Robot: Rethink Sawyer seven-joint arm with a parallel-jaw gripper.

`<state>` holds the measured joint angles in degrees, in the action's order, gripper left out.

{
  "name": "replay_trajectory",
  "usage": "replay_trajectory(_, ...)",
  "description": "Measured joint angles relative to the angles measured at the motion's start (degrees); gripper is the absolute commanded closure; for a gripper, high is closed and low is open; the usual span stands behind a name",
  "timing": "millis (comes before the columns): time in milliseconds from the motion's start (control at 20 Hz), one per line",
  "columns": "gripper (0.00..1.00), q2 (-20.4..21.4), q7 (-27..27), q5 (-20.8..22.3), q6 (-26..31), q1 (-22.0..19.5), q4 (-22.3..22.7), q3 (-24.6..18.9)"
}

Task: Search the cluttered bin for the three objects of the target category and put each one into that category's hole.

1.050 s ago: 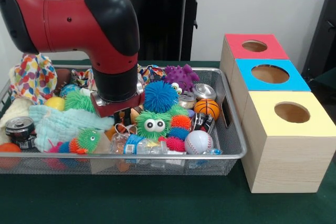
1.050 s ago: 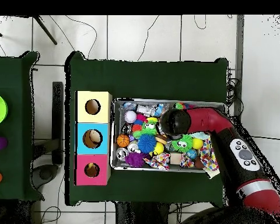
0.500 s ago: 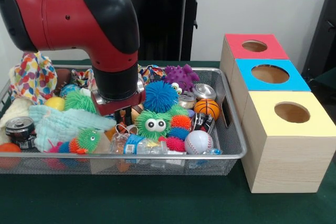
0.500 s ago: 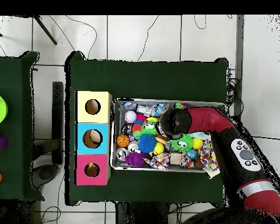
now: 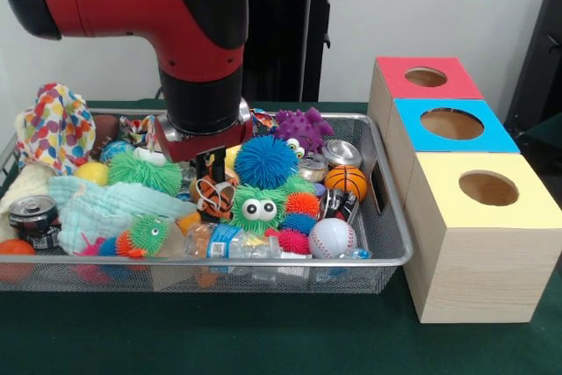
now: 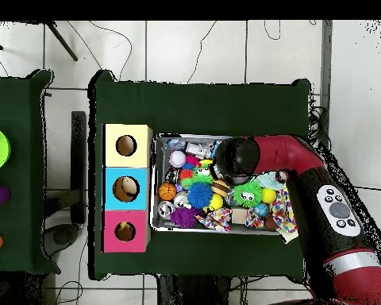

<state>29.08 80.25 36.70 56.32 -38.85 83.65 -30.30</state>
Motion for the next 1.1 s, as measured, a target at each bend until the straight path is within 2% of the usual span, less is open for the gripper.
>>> replay_trajectory(1100, 1.00, 5.92, 0.00, -2.74, 1.53, 2.20, 0.11, 0.69)
